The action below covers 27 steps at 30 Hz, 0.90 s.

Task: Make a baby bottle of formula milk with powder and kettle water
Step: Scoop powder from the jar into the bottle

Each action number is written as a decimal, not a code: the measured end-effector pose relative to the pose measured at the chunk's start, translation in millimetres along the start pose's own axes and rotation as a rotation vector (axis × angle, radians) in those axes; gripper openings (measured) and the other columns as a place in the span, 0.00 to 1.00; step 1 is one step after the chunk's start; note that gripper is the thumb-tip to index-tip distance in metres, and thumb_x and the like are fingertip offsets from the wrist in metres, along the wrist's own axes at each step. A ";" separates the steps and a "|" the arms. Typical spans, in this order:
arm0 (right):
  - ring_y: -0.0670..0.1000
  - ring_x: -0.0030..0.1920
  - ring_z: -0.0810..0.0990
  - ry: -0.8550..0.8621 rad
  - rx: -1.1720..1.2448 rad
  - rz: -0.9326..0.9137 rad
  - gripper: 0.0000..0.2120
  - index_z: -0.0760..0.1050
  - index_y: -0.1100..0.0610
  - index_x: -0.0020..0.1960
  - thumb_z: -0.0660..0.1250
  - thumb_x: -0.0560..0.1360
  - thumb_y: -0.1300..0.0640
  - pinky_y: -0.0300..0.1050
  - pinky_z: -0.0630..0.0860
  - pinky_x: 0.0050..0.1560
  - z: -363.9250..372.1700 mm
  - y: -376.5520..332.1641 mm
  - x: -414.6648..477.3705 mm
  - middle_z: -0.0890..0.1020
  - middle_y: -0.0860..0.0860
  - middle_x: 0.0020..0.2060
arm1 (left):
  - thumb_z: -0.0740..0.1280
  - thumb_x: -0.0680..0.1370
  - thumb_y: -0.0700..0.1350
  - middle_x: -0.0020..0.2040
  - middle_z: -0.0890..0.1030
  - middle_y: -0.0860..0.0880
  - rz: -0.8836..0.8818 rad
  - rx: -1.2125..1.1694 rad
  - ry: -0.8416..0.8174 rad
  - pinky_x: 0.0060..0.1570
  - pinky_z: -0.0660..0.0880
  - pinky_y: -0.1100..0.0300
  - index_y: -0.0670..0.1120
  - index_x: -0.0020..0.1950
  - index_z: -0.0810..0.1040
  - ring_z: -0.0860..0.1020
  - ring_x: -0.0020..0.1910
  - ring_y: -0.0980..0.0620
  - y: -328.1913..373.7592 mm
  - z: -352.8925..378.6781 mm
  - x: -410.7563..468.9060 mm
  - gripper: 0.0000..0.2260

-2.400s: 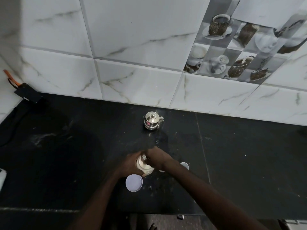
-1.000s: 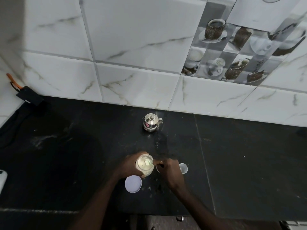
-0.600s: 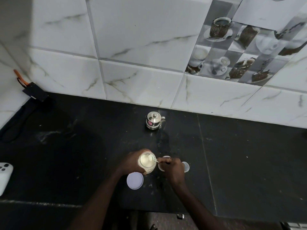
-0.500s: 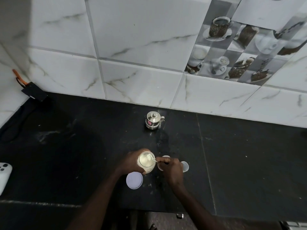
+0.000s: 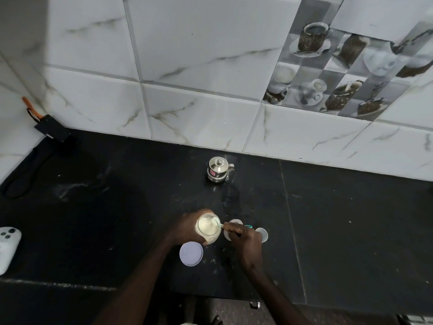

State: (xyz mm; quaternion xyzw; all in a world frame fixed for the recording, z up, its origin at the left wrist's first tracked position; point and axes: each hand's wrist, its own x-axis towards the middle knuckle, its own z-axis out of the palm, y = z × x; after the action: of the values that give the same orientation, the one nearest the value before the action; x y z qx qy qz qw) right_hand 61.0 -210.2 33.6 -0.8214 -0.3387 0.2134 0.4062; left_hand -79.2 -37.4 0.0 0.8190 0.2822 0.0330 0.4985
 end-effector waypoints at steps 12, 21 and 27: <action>0.32 0.46 0.83 -0.028 -0.013 -0.060 0.16 0.88 0.50 0.49 0.66 0.78 0.68 0.26 0.75 0.48 -3.8 -4.9 -2.5 0.82 0.26 0.39 | 0.83 0.60 0.46 0.60 0.80 0.69 0.001 -0.013 -0.018 0.59 0.75 0.67 0.75 0.60 0.72 0.78 0.61 0.67 1.9 -2.7 0.4 0.38; 0.38 0.48 0.85 -0.016 -0.065 -0.098 0.16 0.87 0.43 0.49 0.70 0.78 0.64 0.39 0.82 0.53 3.4 1.4 -3.2 0.87 0.35 0.45 | 0.83 0.60 0.47 0.60 0.81 0.64 0.005 0.002 -0.002 0.61 0.76 0.63 0.62 0.66 0.75 0.78 0.60 0.67 -1.1 -1.4 0.7 0.37; 0.45 0.48 0.87 -0.017 0.272 0.190 0.22 0.87 0.39 0.40 0.73 0.75 0.68 0.48 0.83 0.58 8.8 8.7 -1.1 0.88 0.41 0.42 | 0.83 0.60 0.49 0.61 0.81 0.64 0.004 0.037 -0.014 0.63 0.77 0.56 0.63 0.67 0.74 0.79 0.61 0.64 -2.7 -1.8 2.3 0.38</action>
State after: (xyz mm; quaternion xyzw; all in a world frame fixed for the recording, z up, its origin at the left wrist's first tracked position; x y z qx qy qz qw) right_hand 58.0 -210.2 21.5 -0.7853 -0.2310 0.3019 0.4887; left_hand -79.0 -33.9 -1.9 0.8288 0.2779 0.0231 0.4852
